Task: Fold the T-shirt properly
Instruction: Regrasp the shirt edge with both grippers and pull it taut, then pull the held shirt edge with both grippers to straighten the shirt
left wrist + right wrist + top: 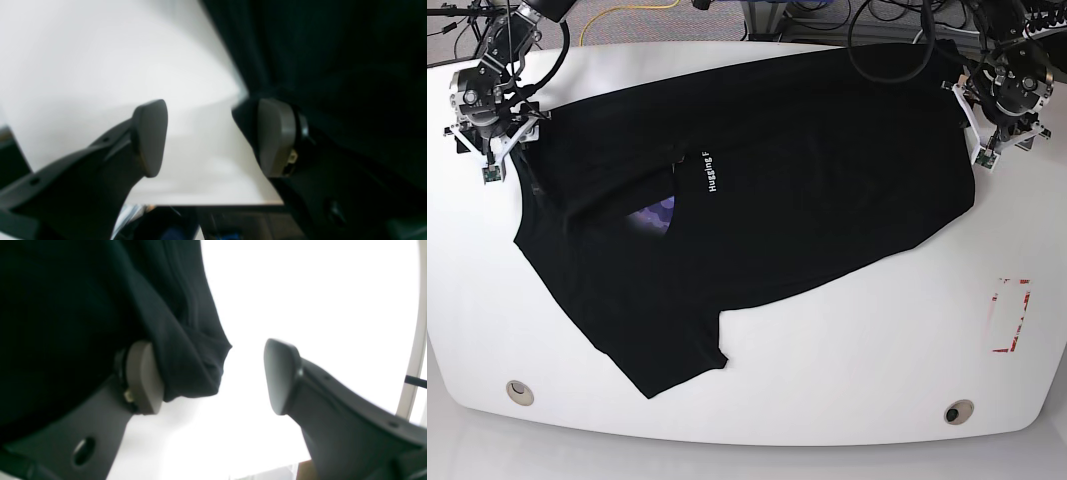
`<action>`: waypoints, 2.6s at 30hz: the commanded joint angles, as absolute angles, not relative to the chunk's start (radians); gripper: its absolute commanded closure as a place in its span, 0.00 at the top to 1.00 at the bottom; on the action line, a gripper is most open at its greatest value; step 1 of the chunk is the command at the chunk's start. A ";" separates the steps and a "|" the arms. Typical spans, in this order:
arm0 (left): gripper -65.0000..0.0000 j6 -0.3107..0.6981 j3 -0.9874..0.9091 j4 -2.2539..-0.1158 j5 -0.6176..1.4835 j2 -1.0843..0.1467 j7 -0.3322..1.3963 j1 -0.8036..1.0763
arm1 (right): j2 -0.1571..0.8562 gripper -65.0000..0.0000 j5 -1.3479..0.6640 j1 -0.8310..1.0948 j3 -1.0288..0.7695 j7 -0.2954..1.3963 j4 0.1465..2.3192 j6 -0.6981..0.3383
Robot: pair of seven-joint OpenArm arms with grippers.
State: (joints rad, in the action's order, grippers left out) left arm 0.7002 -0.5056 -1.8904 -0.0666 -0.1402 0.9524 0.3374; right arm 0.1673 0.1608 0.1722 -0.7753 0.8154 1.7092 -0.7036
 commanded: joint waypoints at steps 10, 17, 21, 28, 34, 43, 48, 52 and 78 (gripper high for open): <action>0.58 0.698 -0.476 -1.906 -0.068 -0.150 0.947 0.337 | 0.240 0.65 0.157 0.131 -0.782 0.800 1.681 -0.698; 0.58 0.698 -0.478 -1.888 -0.070 -0.157 0.944 0.337 | 0.305 0.65 0.157 0.111 -0.782 0.797 1.627 -0.698; 0.58 0.698 -0.481 -1.883 -0.070 -0.179 0.943 0.314 | 0.323 0.65 0.157 0.111 -0.782 0.796 1.624 -0.698; 0.58 0.698 -0.483 -1.883 -0.070 -0.185 0.944 0.303 | 0.335 0.65 0.159 0.122 -0.777 0.802 1.681 -0.698; 0.58 0.698 -0.483 -1.908 -0.067 -0.180 0.949 0.298 | 0.311 0.65 0.159 0.148 -0.773 0.829 1.761 -0.698; 0.58 0.698 -0.478 -1.995 -0.067 -0.127 1.055 0.254 | 0.254 0.65 0.157 0.148 -0.773 0.868 1.776 -0.698; 0.58 0.698 -0.478 -2.003 -0.065 -0.104 1.067 0.252 | 0.211 0.65 0.156 0.148 -0.779 0.866 1.774 -0.698; 0.58 0.698 -0.483 -2.003 -0.065 -0.082 1.067 0.255 | 0.186 0.65 0.156 0.148 -0.780 0.863 1.761 -0.698; 0.58 0.698 -0.533 -2.005 -0.065 0.025 1.069 0.334 | 0.263 0.44 0.015 0.093 -0.874 0.760 1.461 -0.698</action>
State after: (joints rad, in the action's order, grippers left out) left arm 0.7010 -0.5316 -1.9846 -0.0689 0.0353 1.0855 0.3412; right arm 0.2466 0.0086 0.0963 -0.8700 0.7628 1.4452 -0.6998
